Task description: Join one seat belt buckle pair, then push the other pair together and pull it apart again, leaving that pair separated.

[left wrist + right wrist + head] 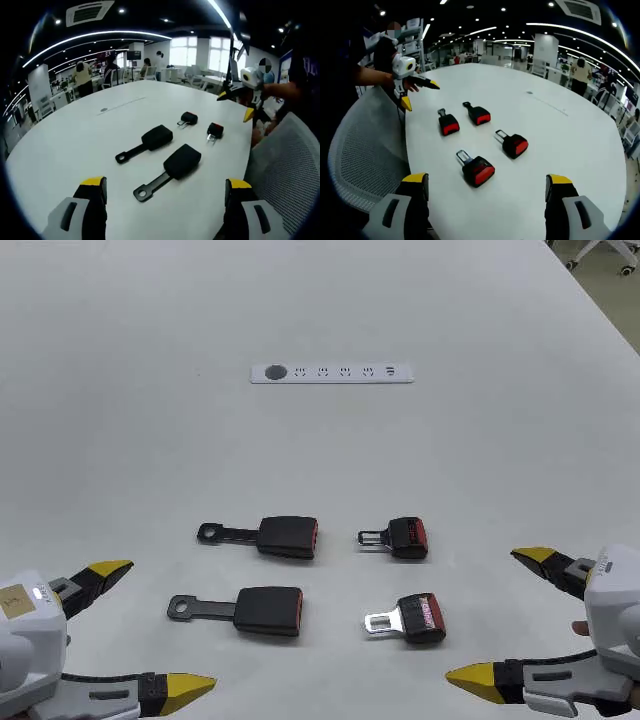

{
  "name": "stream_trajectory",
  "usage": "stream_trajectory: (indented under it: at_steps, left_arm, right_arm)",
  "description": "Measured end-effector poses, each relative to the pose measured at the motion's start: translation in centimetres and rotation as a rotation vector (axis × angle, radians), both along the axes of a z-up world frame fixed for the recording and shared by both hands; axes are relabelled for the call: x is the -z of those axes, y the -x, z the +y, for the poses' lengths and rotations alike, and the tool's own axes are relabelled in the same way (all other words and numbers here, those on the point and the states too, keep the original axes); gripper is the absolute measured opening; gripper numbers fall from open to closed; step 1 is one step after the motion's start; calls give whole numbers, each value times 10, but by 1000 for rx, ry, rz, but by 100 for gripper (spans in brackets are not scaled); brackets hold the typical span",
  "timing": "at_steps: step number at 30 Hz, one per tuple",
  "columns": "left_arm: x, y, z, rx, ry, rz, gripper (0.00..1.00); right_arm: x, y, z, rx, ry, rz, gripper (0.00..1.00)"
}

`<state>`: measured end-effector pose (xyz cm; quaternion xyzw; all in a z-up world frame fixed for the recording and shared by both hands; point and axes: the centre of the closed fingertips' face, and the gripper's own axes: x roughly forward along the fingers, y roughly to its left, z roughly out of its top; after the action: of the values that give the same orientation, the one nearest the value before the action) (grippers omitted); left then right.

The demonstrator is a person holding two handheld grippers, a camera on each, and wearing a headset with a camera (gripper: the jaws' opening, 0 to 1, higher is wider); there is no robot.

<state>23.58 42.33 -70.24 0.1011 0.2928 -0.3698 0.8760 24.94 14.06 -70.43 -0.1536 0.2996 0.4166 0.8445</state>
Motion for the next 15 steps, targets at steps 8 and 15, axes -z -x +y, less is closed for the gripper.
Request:
stream_trajectory:
  at_steps: [8, 15]
  left_arm:
    - [-2, 0, -2, 1, 1, -3, 100]
    - [-4, 0, -3, 2, -2, -7, 100]
  right_arm:
    - [-1, 2, 0, -2, 6, -2, 99]
    - [-1, 0, -2, -4, 7, -6, 99]
